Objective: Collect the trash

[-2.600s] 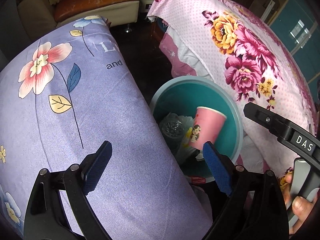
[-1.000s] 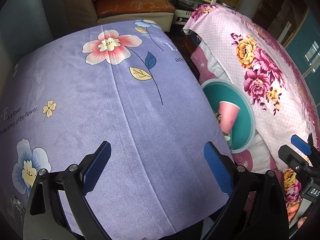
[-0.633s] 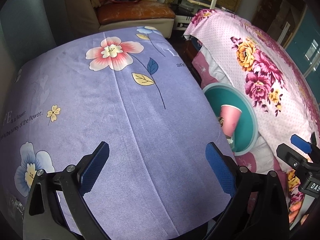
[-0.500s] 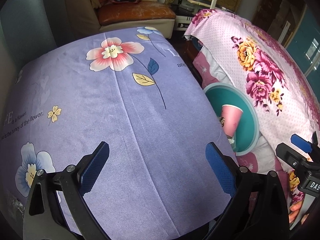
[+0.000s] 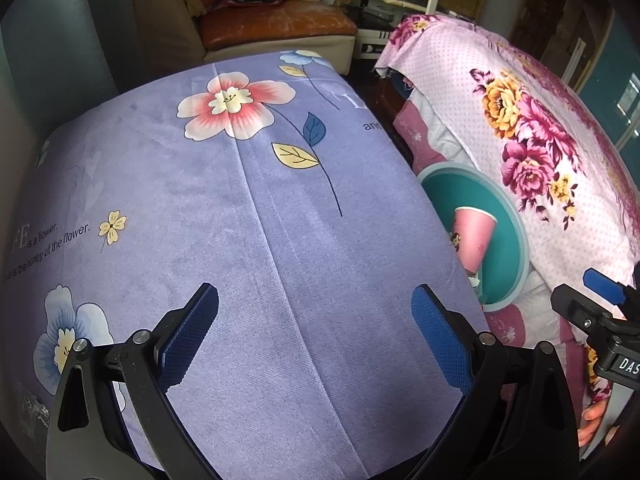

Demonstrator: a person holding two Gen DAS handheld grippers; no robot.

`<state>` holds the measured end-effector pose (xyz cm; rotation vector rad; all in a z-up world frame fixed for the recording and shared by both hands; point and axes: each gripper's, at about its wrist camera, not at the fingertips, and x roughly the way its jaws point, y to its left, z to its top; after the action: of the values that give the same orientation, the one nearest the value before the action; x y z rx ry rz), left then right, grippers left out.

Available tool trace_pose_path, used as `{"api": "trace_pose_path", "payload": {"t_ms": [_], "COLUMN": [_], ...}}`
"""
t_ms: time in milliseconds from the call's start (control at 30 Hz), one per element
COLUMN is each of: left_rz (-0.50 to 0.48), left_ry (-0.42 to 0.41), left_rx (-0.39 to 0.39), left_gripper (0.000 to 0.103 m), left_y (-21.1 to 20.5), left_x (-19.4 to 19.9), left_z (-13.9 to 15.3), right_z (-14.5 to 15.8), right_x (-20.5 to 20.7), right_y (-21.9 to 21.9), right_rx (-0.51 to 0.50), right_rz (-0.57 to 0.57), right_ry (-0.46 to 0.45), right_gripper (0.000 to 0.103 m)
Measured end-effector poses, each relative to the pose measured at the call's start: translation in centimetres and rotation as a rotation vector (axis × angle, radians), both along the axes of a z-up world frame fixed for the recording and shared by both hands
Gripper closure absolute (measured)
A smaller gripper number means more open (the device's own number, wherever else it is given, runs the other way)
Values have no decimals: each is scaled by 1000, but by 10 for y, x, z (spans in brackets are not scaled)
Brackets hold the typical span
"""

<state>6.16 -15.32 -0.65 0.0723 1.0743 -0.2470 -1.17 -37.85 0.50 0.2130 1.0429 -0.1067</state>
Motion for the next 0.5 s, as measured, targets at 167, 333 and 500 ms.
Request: {"api": "trace_pose_path", "payload": {"t_ms": [167, 333, 500], "left_rz": [2, 2, 2], "left_ry": [-2, -4, -3], "left_rx": [7, 14, 23], "left_gripper": [6, 6, 6], "left_y": [0, -1, -2], "left_x": [1, 1, 1], "left_z": [-1, -2, -5], "right_z": [-3, -5, -7], "right_x": [3, 6, 9], "right_y": [1, 1, 1], "right_rx": [3, 4, 4], "right_rz": [0, 0, -2], "right_ry": [6, 12, 17], "right_gripper": [7, 7, 7]}}
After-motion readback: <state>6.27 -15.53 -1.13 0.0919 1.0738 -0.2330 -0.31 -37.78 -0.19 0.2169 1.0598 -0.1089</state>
